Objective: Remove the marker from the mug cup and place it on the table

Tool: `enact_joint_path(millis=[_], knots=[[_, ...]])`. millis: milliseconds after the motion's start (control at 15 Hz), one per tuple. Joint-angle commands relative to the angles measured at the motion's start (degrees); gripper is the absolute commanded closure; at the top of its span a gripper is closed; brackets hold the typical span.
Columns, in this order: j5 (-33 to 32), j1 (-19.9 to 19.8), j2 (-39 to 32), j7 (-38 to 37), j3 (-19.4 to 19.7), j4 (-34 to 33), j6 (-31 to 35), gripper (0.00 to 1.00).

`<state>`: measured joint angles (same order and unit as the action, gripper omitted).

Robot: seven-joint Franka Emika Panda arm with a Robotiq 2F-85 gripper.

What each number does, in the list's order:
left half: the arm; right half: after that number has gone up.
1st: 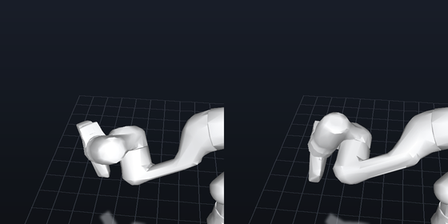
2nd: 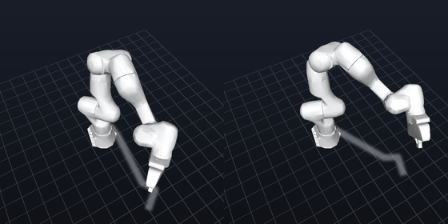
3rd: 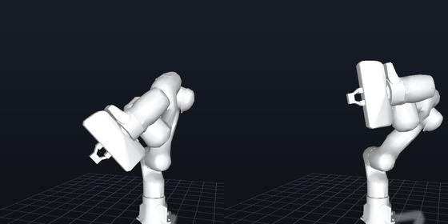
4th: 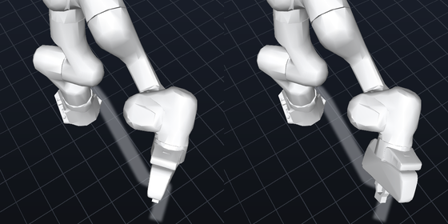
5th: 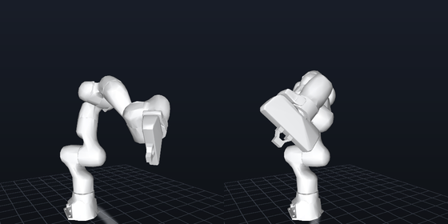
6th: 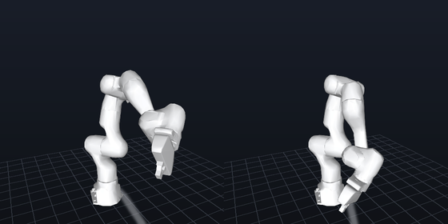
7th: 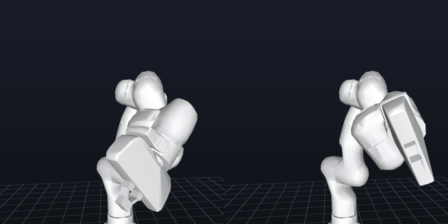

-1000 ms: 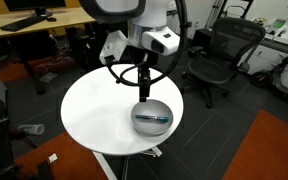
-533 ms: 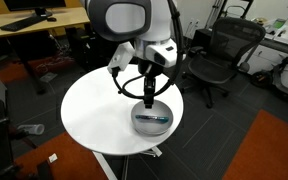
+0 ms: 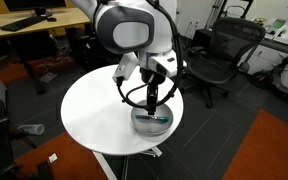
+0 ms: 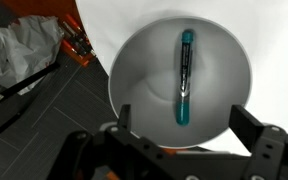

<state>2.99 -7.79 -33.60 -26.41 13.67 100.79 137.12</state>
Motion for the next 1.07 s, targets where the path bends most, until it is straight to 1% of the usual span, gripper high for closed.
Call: enact_joint_path(millis=[0, 533, 1000], knots=[[-1.05, 0.52, -3.39, -0.56, 0.94, -3.57, -0.53, 0.0], [-0.41, -0.32, -9.13, 1.22, 0.63, -8.74, -0.98, 0.0], [0.51, -2.05, -13.76, 2.83, -0.03, -13.92, -2.06, 0.0]])
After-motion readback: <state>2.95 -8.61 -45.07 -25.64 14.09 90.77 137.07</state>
